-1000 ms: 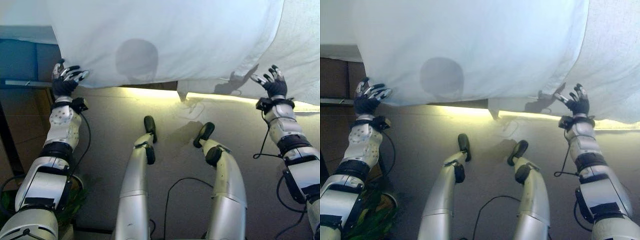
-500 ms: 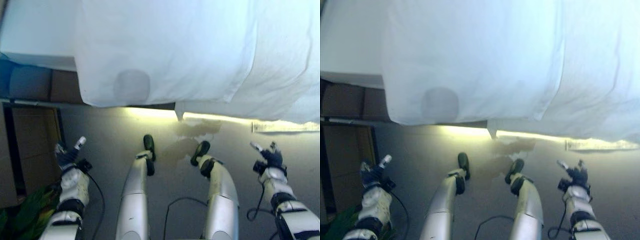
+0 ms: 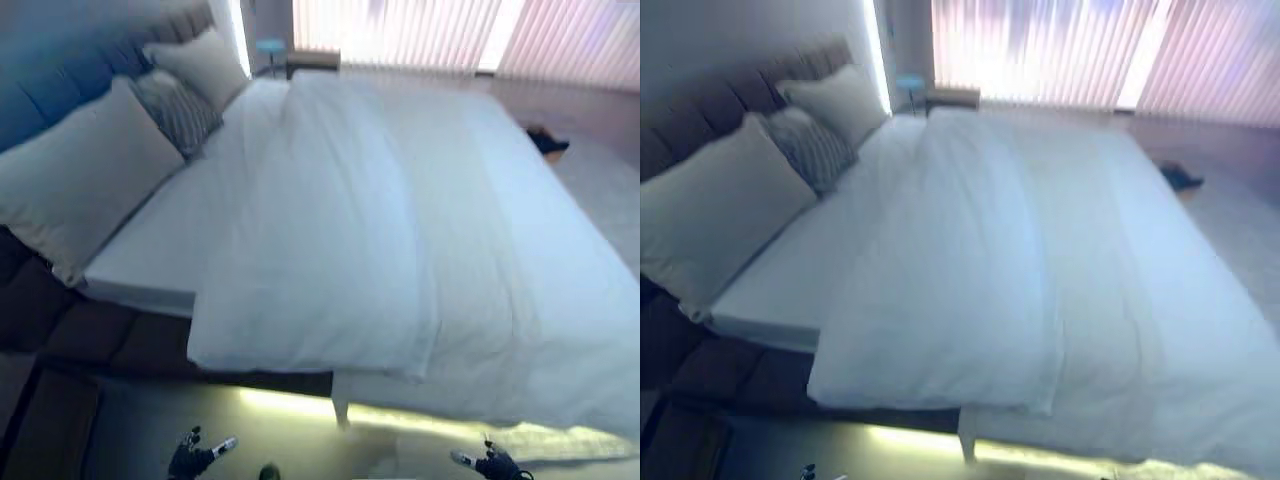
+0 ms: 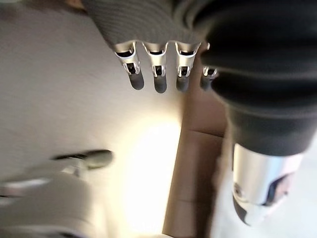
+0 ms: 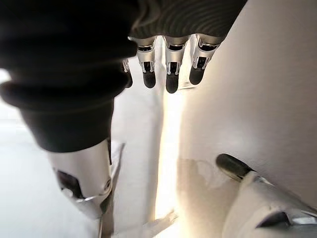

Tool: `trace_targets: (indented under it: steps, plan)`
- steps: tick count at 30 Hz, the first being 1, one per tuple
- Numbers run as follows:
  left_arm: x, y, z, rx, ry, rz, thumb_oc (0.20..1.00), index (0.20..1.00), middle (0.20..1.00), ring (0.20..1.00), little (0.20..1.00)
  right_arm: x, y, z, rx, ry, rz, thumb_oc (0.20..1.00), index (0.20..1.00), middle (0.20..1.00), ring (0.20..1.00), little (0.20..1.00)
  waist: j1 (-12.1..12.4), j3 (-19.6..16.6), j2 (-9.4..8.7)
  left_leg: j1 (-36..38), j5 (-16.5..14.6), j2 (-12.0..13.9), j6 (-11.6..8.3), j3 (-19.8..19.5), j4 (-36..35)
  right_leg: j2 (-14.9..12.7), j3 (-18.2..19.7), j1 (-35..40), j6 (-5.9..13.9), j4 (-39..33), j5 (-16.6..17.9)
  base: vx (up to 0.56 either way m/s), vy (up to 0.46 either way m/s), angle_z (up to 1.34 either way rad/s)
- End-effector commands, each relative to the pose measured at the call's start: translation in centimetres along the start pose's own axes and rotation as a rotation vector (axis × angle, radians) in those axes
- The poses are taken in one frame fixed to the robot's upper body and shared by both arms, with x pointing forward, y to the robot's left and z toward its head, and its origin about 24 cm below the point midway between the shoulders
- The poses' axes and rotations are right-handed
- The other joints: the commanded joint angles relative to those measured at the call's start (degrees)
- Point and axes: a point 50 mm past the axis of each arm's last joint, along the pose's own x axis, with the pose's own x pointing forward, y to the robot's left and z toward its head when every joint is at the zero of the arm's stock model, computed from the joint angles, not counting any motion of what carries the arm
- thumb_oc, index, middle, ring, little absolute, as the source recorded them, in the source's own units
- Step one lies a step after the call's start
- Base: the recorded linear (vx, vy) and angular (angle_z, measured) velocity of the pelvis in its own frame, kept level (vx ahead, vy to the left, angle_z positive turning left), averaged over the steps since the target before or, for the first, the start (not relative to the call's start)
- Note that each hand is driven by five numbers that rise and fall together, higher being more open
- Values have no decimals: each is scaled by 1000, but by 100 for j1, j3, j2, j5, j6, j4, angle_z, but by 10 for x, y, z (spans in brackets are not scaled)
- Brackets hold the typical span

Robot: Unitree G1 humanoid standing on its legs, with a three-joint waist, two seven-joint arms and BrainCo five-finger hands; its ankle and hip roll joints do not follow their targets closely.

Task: Make the bed

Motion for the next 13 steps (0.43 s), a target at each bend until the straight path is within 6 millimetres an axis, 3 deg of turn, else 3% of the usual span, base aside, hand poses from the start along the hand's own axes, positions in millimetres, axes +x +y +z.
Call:
trace_targets:
  steps: [1, 13]
  plan:
    - [6, 5, 18, 134, -71, -6, 1000, 1000, 1000, 1000, 1000, 7, -6, 24, -111, -48, 2, 1000, 1000, 1000, 1000, 1000, 226, 162, -56, 98, 370, 15, -170, -72, -66, -96, -67, 137, 448, -110, 329, 22, -32, -2]
    - [0, -1, -5, 147, 23, -42, 1000, 1000, 1000, 1000, 1000, 5, 6, 19, -86, -32, 43, 1000, 1000, 1000, 1000, 1000, 209, -148, -66, 429, 272, -41, -171, -28, -309, -68, 23, 415, 466, -348, 403, 3, 0, 0]
